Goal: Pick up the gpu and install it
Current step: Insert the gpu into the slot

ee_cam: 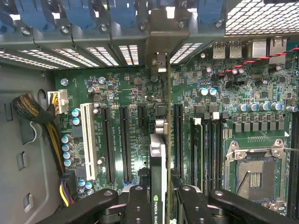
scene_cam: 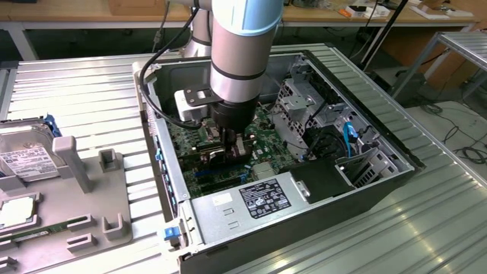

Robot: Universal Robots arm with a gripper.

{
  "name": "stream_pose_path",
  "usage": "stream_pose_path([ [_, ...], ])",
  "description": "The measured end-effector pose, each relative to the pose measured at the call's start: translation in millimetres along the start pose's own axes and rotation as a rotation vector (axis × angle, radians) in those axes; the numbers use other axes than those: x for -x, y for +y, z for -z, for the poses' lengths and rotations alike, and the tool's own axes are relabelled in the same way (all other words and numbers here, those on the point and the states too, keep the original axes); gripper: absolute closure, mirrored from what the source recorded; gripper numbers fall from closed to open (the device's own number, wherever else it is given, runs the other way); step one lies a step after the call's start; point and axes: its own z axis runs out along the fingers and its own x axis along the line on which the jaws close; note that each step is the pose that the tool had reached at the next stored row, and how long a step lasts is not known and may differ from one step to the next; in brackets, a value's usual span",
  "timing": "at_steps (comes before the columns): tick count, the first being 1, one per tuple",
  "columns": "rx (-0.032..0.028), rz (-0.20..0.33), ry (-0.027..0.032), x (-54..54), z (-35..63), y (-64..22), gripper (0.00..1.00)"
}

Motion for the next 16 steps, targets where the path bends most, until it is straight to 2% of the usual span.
stream_pose_path([
  [16, 0.0001, 0.0, 0.0002, 0.2, 0.0, 4.8, 0.73],
])
